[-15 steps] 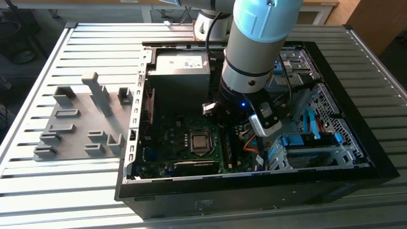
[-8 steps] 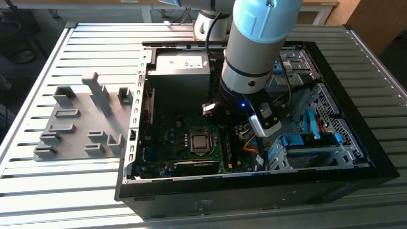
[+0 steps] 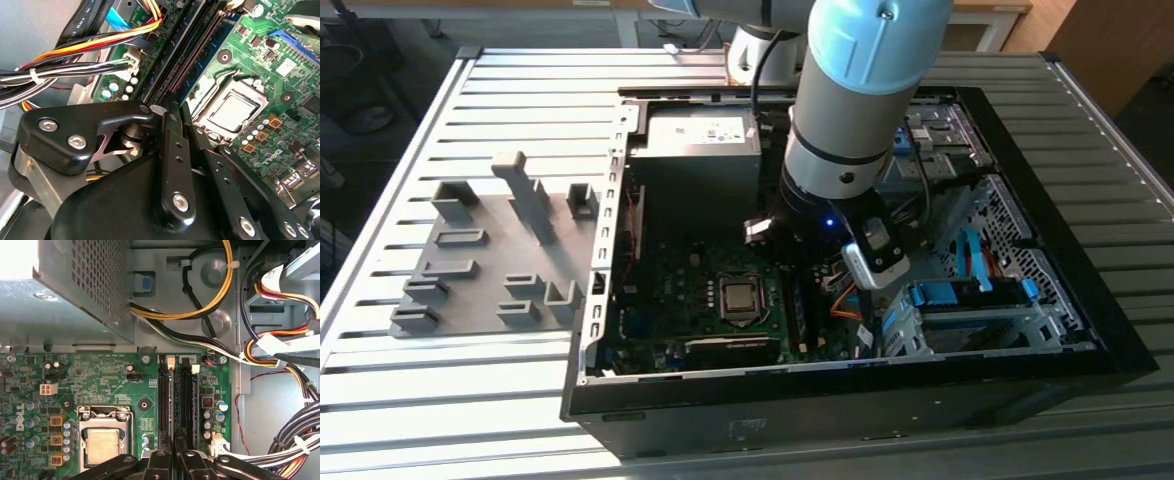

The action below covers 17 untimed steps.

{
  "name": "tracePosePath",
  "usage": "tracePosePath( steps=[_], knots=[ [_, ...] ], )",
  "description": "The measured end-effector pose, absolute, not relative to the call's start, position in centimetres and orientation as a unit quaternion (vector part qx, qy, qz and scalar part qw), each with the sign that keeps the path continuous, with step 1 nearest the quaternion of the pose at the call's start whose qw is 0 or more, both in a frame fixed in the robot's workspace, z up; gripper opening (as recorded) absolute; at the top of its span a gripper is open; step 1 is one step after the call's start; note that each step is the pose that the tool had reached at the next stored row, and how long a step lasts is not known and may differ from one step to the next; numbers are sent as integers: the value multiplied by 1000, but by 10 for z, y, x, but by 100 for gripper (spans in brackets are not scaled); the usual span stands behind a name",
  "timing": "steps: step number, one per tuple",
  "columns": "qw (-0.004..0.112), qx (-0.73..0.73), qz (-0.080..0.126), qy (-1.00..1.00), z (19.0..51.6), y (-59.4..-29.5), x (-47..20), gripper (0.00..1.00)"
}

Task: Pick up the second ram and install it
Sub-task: 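Insert the second ram into the second slot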

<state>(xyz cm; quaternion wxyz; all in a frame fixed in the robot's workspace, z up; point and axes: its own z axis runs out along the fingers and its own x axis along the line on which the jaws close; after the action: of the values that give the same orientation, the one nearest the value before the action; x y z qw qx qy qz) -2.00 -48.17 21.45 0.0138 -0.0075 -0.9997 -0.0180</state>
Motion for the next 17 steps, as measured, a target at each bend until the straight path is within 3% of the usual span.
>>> tracePosePath(
  steps=[17],
  knots=[
    [14, -8, -14, -1000, 212, -482, -20, 14]
  ],
)
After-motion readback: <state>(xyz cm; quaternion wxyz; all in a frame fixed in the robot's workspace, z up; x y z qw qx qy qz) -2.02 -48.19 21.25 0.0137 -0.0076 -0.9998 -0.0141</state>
